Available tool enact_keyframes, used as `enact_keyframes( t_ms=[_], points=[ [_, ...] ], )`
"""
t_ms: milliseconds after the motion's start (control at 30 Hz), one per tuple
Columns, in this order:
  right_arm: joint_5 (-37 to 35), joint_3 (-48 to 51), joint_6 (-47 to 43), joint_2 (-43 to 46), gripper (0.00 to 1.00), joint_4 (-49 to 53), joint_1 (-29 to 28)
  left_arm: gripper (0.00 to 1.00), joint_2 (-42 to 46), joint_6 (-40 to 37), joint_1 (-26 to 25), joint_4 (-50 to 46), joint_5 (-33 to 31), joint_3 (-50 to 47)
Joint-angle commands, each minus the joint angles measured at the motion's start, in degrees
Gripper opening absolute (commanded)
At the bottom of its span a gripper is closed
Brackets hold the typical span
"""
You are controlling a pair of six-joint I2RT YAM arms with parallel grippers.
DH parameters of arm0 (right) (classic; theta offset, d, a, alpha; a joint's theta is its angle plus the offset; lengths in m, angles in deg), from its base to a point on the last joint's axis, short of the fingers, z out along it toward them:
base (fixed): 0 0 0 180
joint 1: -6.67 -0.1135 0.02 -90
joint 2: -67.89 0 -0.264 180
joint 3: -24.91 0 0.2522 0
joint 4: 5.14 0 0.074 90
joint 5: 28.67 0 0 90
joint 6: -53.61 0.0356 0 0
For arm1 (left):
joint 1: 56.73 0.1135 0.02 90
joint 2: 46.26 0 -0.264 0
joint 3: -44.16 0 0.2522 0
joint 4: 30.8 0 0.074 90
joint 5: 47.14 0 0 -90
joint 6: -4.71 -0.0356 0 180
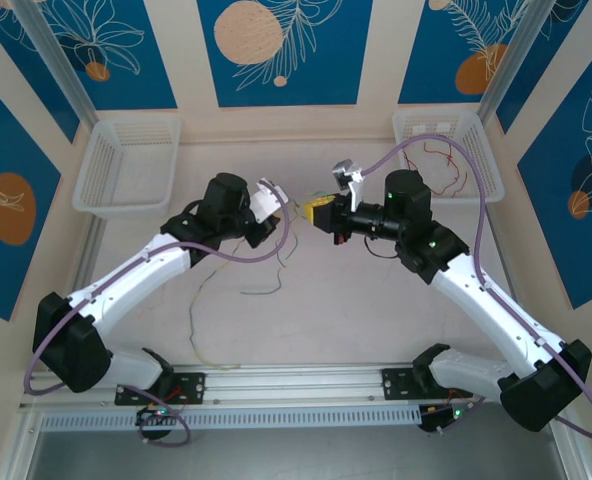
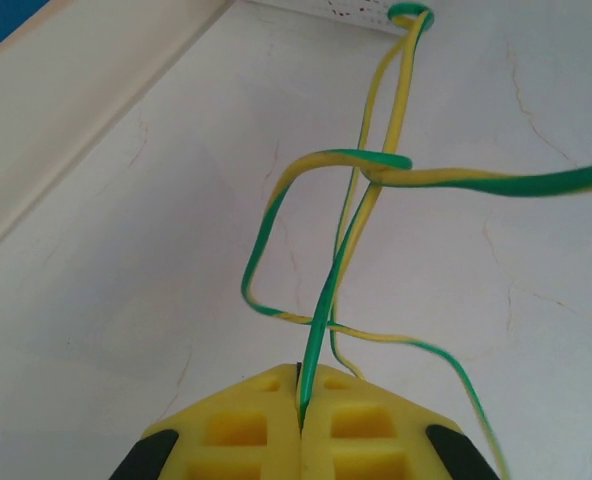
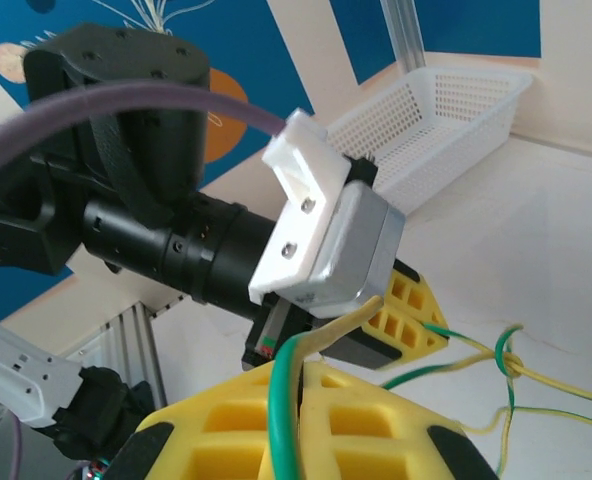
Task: Untangle the cables
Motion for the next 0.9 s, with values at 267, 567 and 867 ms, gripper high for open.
enact_keyframes(
  t_ms=[267, 567, 867],
  points=[
    [-7.22, 8.66, -4.37, 1.76, 0.0, -4.45, -0.83, 0.0, 0.17, 2.47, -0.26, -0.53, 0.36, 2.21],
    [-20.23, 16.49, -3.88, -5.91, 0.0, -9.77, -1.81, 0.0, 1.61, 2.87, -0.31, -1.03, 1.9, 3.06],
    [-22.94, 17.25, 0.62, -10.06, 0.0, -15.18, -2.82, 0.0, 1.61, 3.42, -0.32, -0.93, 3.4, 3.18]
  ],
)
